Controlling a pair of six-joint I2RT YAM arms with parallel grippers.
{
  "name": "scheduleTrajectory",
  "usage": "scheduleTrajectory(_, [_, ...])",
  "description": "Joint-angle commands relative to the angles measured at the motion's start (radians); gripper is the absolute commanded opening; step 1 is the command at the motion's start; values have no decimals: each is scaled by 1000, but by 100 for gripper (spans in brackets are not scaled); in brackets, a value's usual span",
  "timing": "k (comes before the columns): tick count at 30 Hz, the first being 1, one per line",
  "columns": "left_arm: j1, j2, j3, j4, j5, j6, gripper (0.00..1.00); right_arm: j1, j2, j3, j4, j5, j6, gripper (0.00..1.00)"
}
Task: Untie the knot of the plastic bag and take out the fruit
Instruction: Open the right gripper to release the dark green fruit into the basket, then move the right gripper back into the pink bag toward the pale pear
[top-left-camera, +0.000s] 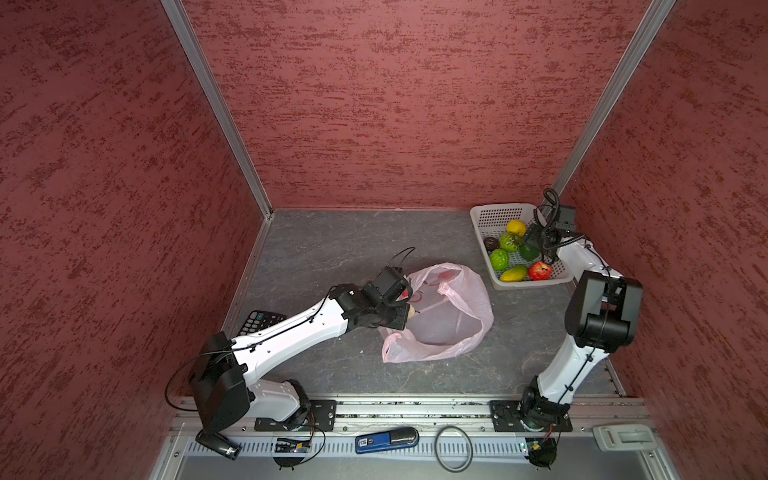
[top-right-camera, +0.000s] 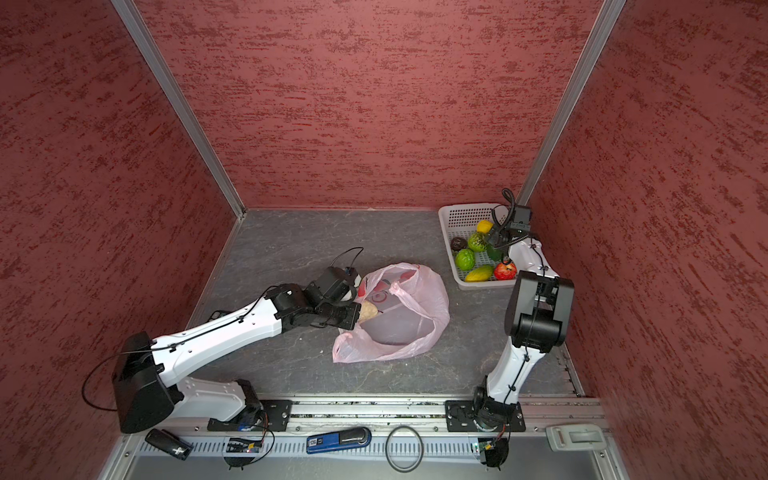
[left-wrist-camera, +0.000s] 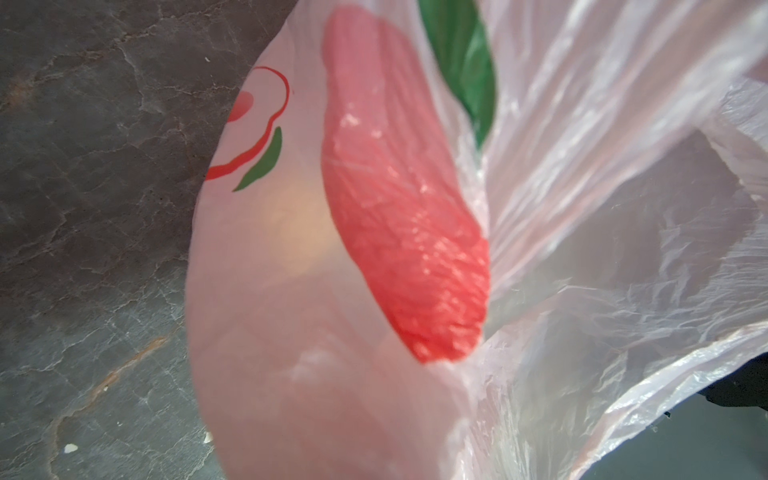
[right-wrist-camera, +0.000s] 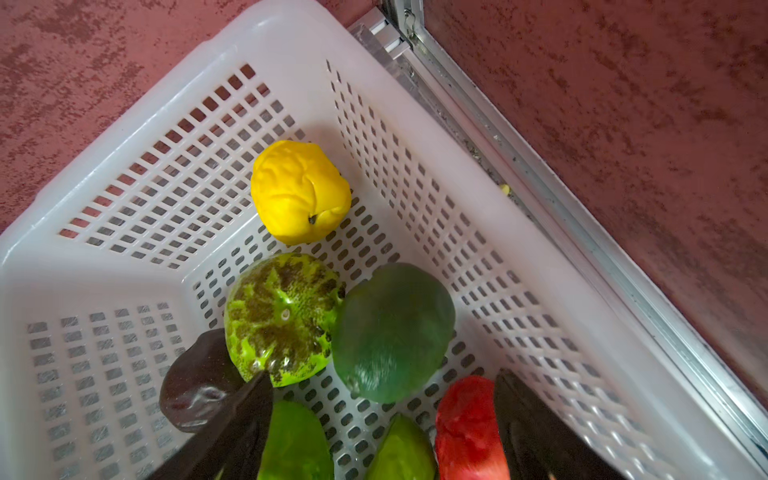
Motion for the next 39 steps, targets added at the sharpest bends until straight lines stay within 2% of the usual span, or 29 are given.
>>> scheduleTrajectory(1, [4,-30,5,16,-11,15,0,-3,-33,12,8,3,2,84])
scheduleTrajectory(11, [3,-34,10,16,-11,19,0,34,-183,-17,-64,-123,-3,84])
scheduleTrajectory(22, [0,-39,23,20,-15,20,0,209,-535,-120,-262,-314,24,83])
scheduleTrajectory(27, [1,-36,32,19,-12,27,0,362,-684,-133,-375,-368,60,83])
scheduleTrajectory(32, [1,-33,39,17,-10,35,0,545,-799,-143,-424,-397,163,83])
scheduleTrajectory(39, [0,-36,40,18,3,38,0,891,-843,-120,-443,-279,300,83])
